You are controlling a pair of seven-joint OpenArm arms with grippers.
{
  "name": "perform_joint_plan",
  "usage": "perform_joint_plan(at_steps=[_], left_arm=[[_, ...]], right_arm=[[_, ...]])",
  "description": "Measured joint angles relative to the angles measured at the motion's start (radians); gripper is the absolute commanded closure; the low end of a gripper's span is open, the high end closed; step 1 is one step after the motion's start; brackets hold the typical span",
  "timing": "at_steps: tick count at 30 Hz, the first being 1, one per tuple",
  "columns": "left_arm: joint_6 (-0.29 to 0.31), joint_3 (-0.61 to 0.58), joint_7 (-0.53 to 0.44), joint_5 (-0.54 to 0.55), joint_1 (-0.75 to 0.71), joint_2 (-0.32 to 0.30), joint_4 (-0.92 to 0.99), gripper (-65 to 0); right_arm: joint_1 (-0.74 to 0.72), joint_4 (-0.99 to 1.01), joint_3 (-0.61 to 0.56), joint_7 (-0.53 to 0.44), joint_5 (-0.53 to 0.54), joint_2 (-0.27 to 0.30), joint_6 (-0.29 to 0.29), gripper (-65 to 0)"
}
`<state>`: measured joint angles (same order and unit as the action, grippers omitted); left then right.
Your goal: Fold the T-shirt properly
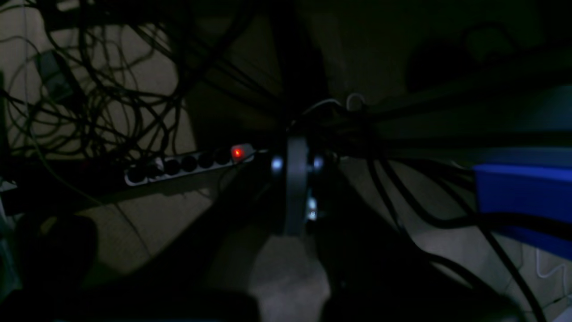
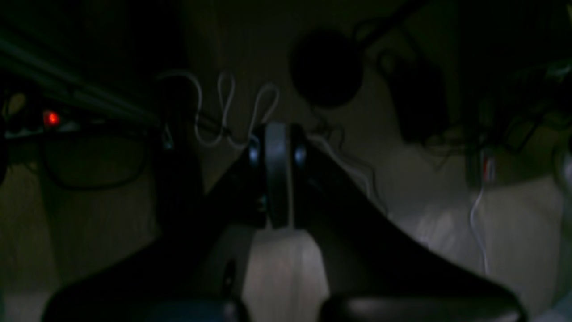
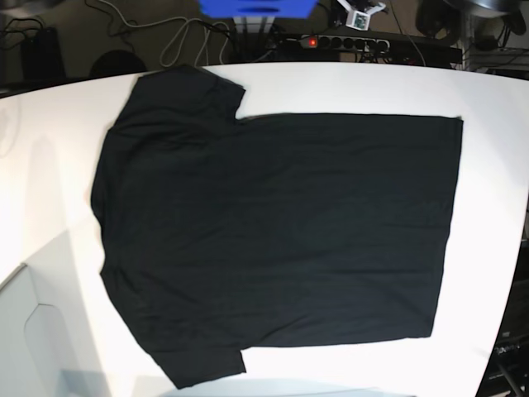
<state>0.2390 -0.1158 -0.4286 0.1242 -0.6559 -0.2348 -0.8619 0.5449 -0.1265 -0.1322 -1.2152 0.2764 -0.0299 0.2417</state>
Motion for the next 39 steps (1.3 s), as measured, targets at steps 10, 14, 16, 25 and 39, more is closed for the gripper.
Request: perform_joint_plan(at_steps=[10, 14, 16, 25, 39], left_arm=[[-0.001, 0.0, -0.005, 0.004, -0.125, -0.056, -0.277, 0.0], [0.002, 0.001, -0.002, 0.003, -0.181, -0.069, -0.395, 0.0], [0.003, 0.0, -0.001, 0.0, -0.211, -0.073, -0.451, 0.0], [-0.002, 0.01, 0.009, 0.004, -0.326, -0.099, -0.724, 0.0], [0.0, 0.162, 0.011, 0.256, -0.399, -0.096, -0.956, 0.0]], right_arm=[[0.139, -0.251, 0.003, -0.127, 0.004, 0.055, 0.008, 0.0], [0.275, -0.538, 0.0, -0.117, -0.001, 0.077, 0.008, 0.0], [0.327, -0.635, -0.002, -0.123, 0.0, 0.094, 0.008, 0.0], [0.461, -0.998, 0.006, -0.013, 0.01, 0.148, 0.009, 0.0], [0.46, -1.69, 0.005, 0.598, 0.017, 0.149, 0.018, 0.0]])
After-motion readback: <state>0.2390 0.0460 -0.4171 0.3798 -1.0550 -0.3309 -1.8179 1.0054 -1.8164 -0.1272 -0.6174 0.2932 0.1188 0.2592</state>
